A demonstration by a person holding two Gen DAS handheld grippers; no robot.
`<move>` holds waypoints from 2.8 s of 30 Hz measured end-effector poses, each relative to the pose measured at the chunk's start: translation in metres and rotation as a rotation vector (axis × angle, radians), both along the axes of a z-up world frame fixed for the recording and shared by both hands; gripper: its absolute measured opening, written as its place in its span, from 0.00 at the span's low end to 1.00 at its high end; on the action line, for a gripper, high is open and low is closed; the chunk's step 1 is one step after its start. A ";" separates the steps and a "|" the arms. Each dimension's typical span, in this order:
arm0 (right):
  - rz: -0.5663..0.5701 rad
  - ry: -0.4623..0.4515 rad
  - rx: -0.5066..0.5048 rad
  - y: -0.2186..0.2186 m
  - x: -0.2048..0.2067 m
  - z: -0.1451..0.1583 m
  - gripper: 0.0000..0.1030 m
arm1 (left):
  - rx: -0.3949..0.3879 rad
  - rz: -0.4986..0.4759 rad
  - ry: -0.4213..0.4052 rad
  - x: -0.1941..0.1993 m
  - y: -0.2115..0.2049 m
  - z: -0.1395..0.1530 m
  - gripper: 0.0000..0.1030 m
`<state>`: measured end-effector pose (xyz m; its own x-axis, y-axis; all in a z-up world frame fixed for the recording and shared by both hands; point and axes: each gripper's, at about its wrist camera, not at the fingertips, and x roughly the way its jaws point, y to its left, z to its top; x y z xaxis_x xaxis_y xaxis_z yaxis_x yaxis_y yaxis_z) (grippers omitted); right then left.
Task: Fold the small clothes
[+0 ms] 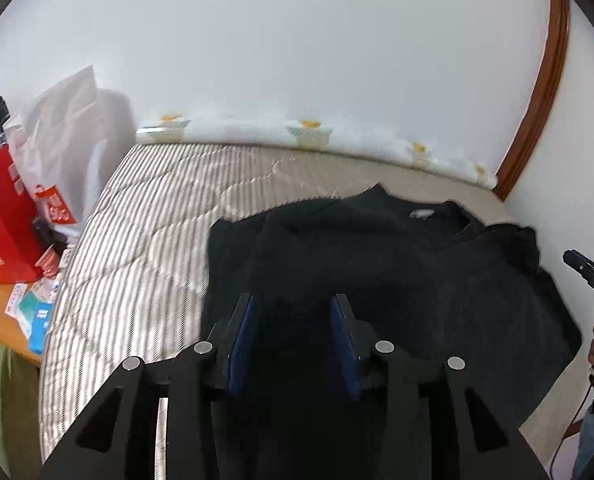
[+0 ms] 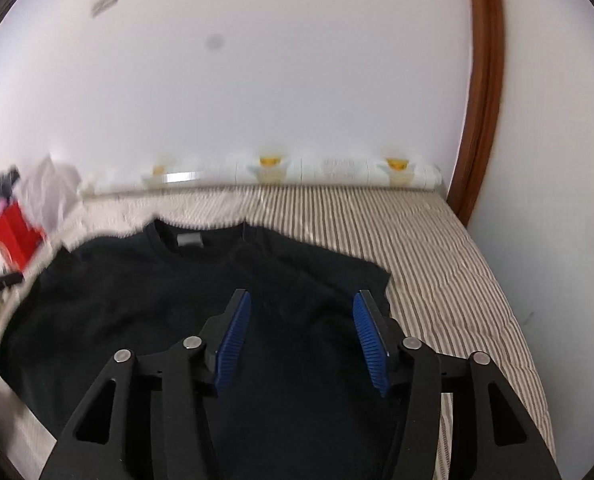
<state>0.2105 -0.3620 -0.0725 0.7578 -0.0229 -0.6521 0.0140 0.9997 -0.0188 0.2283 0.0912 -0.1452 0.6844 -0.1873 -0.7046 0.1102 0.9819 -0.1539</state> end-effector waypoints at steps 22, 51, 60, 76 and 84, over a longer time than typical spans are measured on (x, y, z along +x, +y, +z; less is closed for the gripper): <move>-0.006 0.112 0.028 -0.023 0.109 -0.060 0.10 | 0.001 -0.004 0.036 0.060 0.002 -0.024 0.08; -0.141 0.186 -0.038 -0.059 0.034 -0.078 0.34 | 0.027 0.006 0.106 0.048 -0.001 -0.035 0.13; -0.176 0.183 -0.022 -0.056 -0.015 -0.086 0.34 | 0.045 0.032 0.083 0.009 0.007 -0.035 0.33; -0.230 0.184 -0.056 -0.051 -0.086 -0.074 0.35 | 0.046 0.048 0.100 -0.065 0.032 -0.048 0.42; -0.211 0.110 -0.046 -0.017 -0.107 -0.040 0.39 | 0.026 0.061 0.084 -0.104 0.047 -0.050 0.46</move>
